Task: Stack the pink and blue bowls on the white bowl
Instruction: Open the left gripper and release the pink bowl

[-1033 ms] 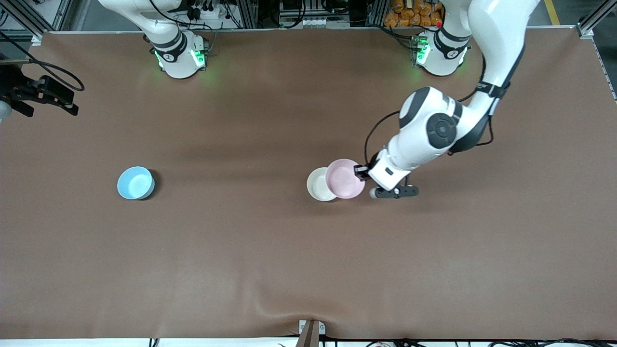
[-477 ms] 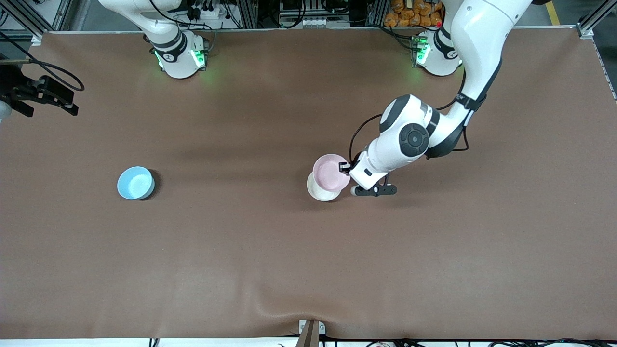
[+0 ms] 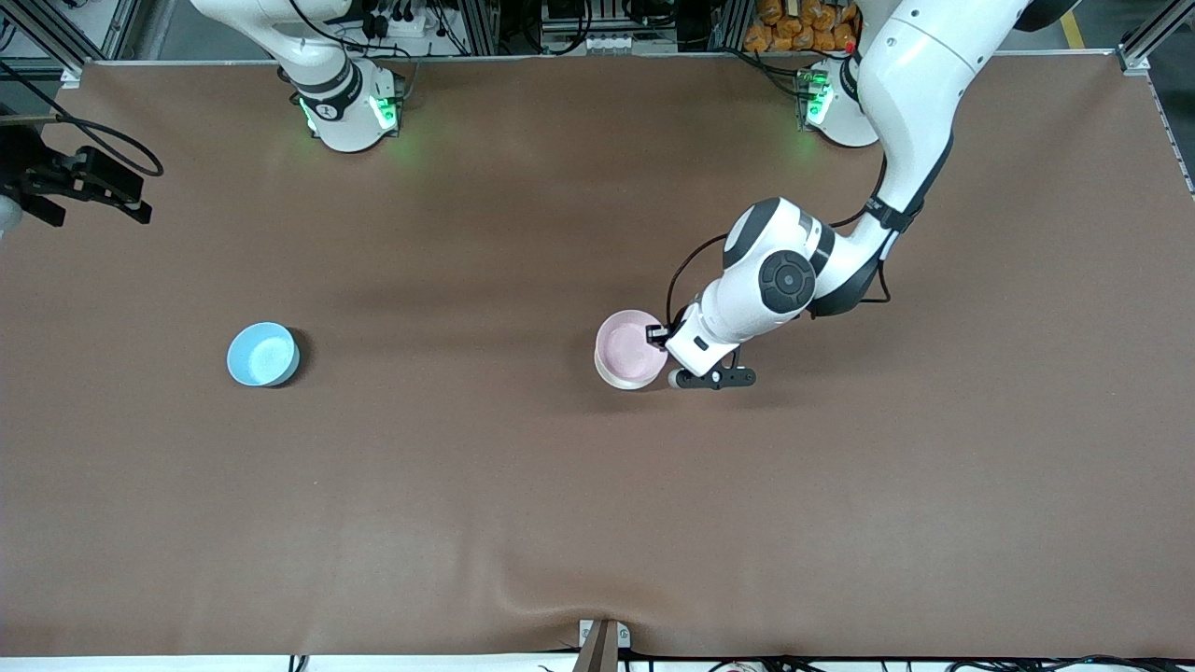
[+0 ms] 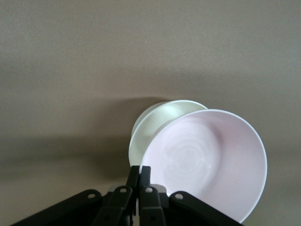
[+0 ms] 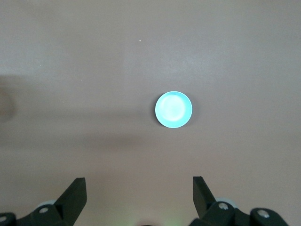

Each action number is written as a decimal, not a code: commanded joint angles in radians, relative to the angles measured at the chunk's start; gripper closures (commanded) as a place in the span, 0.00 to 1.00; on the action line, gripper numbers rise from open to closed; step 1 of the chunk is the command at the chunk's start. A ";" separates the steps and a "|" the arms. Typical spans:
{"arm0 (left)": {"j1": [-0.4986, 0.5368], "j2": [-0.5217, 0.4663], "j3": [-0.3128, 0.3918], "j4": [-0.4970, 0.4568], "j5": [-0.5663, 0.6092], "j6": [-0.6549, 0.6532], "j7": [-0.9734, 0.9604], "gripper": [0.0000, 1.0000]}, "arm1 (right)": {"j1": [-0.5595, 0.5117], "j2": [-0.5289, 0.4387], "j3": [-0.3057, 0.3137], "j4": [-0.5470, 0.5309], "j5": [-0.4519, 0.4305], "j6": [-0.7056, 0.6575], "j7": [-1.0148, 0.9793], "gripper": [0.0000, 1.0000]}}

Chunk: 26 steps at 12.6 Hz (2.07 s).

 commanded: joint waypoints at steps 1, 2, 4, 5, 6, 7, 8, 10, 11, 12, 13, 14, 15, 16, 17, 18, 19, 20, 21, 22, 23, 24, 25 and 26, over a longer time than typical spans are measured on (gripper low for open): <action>-0.019 0.035 0.016 0.033 0.040 0.009 -0.017 1.00 | -0.012 0.008 0.004 0.016 0.014 -0.011 -0.002 0.00; -0.020 0.050 0.016 0.052 0.040 0.014 -0.018 1.00 | -0.012 0.008 0.004 0.016 0.014 -0.011 -0.002 0.00; -0.031 0.061 0.016 0.059 0.040 0.015 -0.020 1.00 | -0.010 0.008 0.004 0.016 0.013 -0.011 -0.002 0.00; -0.031 0.066 0.016 0.058 0.040 0.015 -0.021 1.00 | -0.012 0.008 0.004 0.017 0.014 -0.011 -0.002 0.00; -0.031 0.067 0.016 0.058 0.040 0.015 -0.032 1.00 | -0.013 0.008 0.004 0.017 0.014 -0.011 -0.002 0.00; -0.031 0.073 0.016 0.059 0.042 0.015 -0.037 1.00 | -0.015 0.008 0.004 0.016 0.013 -0.011 -0.004 0.00; -0.031 0.078 0.016 0.059 0.042 0.015 -0.038 1.00 | -0.015 0.008 0.004 0.016 0.013 -0.011 -0.002 0.00; -0.030 0.080 0.017 0.059 0.040 0.015 -0.043 0.73 | -0.015 0.008 0.004 0.016 0.013 -0.011 -0.002 0.00; -0.030 0.078 0.022 0.059 0.040 0.015 -0.055 0.01 | -0.015 0.008 0.004 0.016 0.013 -0.011 -0.004 0.00; -0.031 0.073 0.023 0.061 0.040 0.015 -0.075 0.00 | -0.015 0.008 0.004 0.016 0.013 -0.011 -0.004 0.00; -0.027 0.060 0.024 0.062 0.043 0.015 -0.093 0.00 | -0.015 0.011 0.003 0.016 0.013 -0.011 -0.004 0.00; -0.019 0.034 0.024 0.061 0.045 0.005 -0.102 0.00 | -0.007 0.037 0.004 0.019 0.011 -0.011 -0.007 0.00; -0.007 -0.011 0.025 0.059 0.048 -0.023 -0.103 0.00 | -0.006 0.048 0.004 0.020 0.002 -0.011 -0.005 0.00; 0.016 -0.067 0.030 0.061 0.059 -0.091 -0.099 0.00 | -0.016 0.052 0.006 0.020 0.002 -0.009 -0.005 0.00; 0.048 -0.136 0.030 0.062 0.079 -0.172 -0.095 0.00 | -0.021 0.077 0.003 0.020 0.002 -0.002 -0.005 0.00; 0.093 -0.198 0.030 0.062 0.106 -0.237 -0.087 0.00 | -0.039 0.110 0.003 0.023 0.010 -0.006 -0.004 0.00; 0.139 -0.259 0.025 0.062 0.129 -0.292 -0.060 0.00 | -0.064 0.127 0.003 0.025 0.013 0.000 -0.007 0.00; 0.183 -0.311 0.025 0.064 0.129 -0.346 -0.028 0.00 | -0.070 0.173 0.003 0.030 0.011 -0.002 -0.007 0.00; 0.223 -0.348 0.025 0.064 0.129 -0.403 0.003 0.00 | -0.087 0.190 0.003 0.033 0.011 0.003 -0.008 0.00; 0.260 -0.376 0.027 0.066 0.129 -0.449 0.031 0.00 | -0.105 0.194 0.003 0.033 0.008 0.012 -0.010 0.00; 0.300 -0.406 0.027 0.081 0.128 -0.477 0.043 0.00 | -0.115 0.206 0.003 0.033 0.004 0.021 -0.010 0.00; 0.335 -0.433 0.028 0.113 0.129 -0.548 0.043 0.00 | -0.154 0.226 0.003 0.031 0.007 0.021 -0.011 0.00; 0.360 -0.442 0.030 0.166 0.132 -0.634 0.046 0.00 | -0.185 0.258 0.004 0.027 0.013 0.020 -0.031 0.00; 0.396 -0.442 0.028 0.231 0.146 -0.726 0.075 0.00 | -0.199 0.282 0.004 0.022 0.014 0.021 -0.049 0.00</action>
